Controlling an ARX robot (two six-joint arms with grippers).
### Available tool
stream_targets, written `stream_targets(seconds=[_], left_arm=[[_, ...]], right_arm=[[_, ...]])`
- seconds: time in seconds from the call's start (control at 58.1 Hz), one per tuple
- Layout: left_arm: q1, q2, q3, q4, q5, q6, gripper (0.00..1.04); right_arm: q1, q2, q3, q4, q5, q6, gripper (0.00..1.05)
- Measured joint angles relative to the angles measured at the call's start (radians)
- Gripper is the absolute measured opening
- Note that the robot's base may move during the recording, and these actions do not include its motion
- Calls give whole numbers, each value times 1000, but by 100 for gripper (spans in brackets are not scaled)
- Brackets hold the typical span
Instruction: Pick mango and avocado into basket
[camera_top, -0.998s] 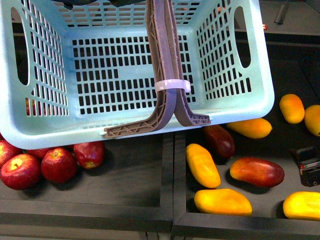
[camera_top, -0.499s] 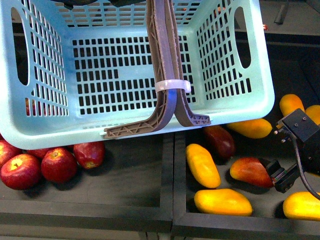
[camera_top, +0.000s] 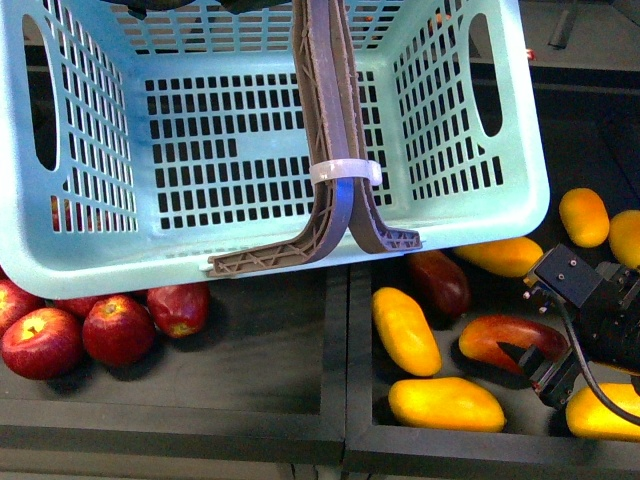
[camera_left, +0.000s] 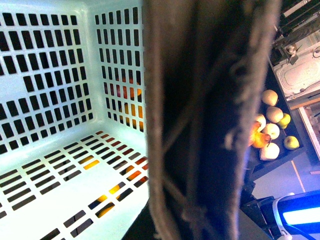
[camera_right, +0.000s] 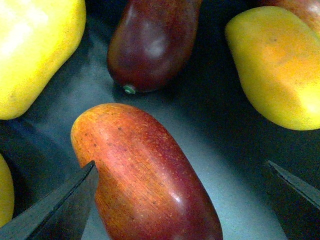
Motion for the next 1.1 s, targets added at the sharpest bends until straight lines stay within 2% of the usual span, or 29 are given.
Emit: stream_targets(seconds=[0.551, 0.637, 1.101], left_arm=[[0, 0, 0, 0, 0, 0, 7], [0, 0, 0, 0, 0, 0, 7], [0, 0, 0, 0, 0, 0, 7]], right_arm=[[8, 114, 127, 11, 68, 29, 97], [-4, 136, 146, 21, 126, 79, 97], [-60, 135, 152, -16, 154, 166, 97]])
